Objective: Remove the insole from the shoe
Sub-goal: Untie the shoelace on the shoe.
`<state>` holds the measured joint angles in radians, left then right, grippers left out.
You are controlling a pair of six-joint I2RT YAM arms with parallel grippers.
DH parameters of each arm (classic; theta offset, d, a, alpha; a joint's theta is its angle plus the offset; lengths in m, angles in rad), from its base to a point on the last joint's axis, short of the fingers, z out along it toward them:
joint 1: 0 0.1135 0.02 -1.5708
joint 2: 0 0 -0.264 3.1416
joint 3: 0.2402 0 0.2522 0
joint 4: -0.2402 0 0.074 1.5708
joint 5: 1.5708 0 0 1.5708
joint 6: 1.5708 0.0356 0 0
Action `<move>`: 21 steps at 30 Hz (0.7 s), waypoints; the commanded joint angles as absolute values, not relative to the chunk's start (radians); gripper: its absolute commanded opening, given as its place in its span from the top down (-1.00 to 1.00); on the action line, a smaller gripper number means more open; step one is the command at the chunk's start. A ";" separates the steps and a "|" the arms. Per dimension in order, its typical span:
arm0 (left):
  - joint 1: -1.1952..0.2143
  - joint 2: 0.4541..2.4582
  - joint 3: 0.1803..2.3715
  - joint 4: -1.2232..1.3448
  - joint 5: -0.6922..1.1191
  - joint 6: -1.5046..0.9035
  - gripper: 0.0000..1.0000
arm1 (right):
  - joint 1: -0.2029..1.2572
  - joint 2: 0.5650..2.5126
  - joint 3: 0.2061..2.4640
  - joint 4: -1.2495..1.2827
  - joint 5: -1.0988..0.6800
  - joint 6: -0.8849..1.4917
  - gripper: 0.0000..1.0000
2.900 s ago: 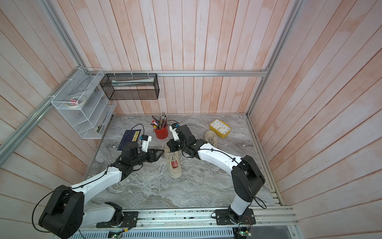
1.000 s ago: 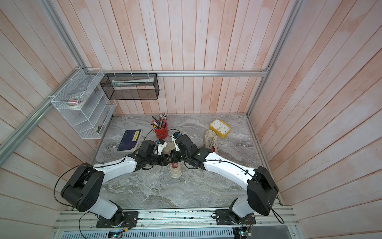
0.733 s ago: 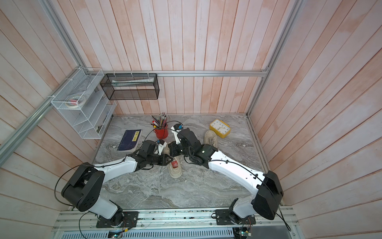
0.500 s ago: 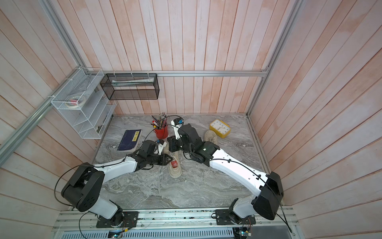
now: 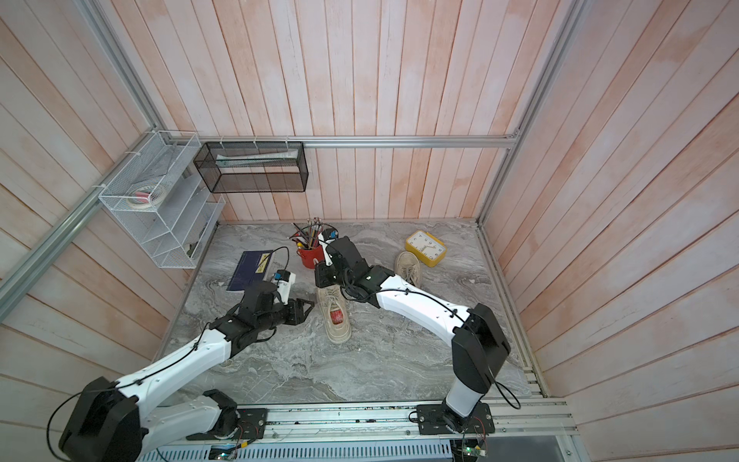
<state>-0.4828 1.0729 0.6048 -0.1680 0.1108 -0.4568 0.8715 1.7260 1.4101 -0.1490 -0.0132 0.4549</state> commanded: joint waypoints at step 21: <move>-0.356 1.201 0.734 -0.266 0.193 -0.920 -0.18 | 0.820 1.876 1.745 -0.601 0.156 0.268 -0.09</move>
<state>-0.3599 1.1652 0.6716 -0.2985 0.1150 -0.7589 0.8227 1.9789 1.8194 -0.5571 0.0925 0.2832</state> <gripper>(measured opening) 0.590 0.548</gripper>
